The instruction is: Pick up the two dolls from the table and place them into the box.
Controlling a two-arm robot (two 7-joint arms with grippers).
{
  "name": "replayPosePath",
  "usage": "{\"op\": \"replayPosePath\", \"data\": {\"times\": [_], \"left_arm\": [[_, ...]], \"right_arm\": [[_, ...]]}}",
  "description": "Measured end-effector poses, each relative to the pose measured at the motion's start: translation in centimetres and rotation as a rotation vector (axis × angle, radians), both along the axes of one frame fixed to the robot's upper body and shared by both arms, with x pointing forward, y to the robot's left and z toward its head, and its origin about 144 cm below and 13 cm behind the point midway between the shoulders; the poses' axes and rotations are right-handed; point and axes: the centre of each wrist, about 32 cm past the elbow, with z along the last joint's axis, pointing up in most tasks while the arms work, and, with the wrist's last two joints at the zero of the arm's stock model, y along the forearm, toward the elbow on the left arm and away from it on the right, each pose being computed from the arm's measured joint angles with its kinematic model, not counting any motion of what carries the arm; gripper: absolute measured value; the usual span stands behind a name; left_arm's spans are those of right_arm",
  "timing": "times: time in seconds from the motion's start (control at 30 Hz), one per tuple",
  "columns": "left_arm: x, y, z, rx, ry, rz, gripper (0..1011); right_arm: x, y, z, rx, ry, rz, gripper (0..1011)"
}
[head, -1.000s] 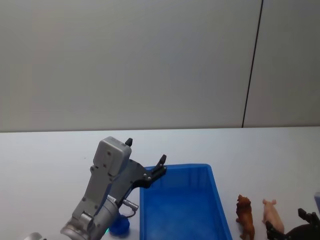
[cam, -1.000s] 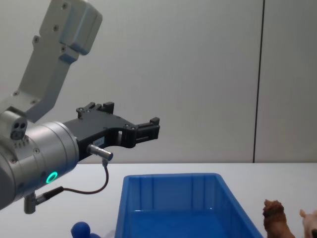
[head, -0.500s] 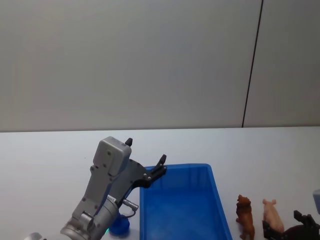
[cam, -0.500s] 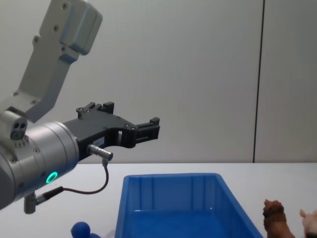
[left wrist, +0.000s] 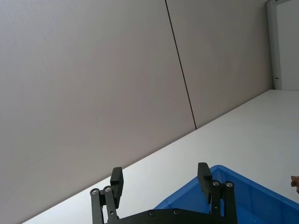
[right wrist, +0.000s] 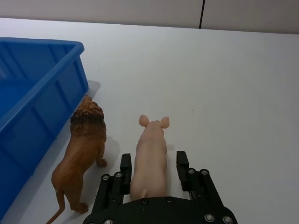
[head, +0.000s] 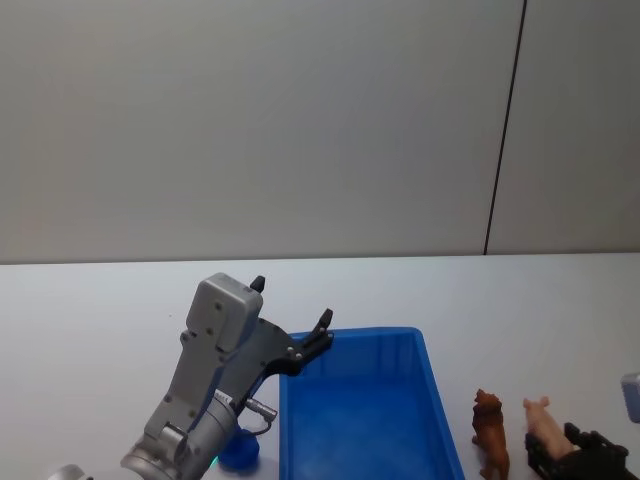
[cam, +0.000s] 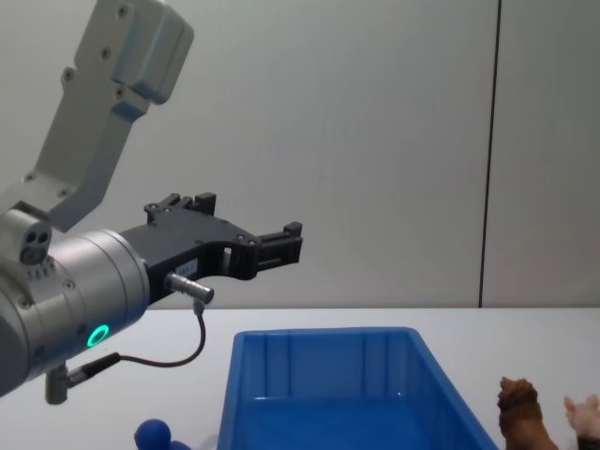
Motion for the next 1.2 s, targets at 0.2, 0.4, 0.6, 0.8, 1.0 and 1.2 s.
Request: {"op": "replayPosePath", "data": {"times": [0.2,0.4,0.6,0.8,1.0,1.2], "left_arm": [[0.0,0.0,0.0,0.000,0.000,0.000,1003],[0.0,0.0,0.0,0.000,0.000,0.000,1003],[0.0,0.0,0.0,0.000,0.000,0.000,1003],[0.0,0.0,0.0,0.000,0.000,0.000,1003],[0.0,0.0,0.0,0.000,0.000,0.000,1003],[0.0,0.0,0.0,0.000,0.000,0.000,1003]], "right_arm": [[0.1,0.1,0.0,0.013,0.002,0.002,444],[0.2,0.3,0.3,0.019,-0.016,0.001,361],[0.1,0.6,1.0,0.013,-0.059,-0.003,361],[0.2,0.9,2.4,0.006,-0.129,0.006,361],[0.7,1.5,4.5,0.010,-0.205,0.043,361],[1.7,2.7,6.7,0.026,-0.254,0.114,361]]}}
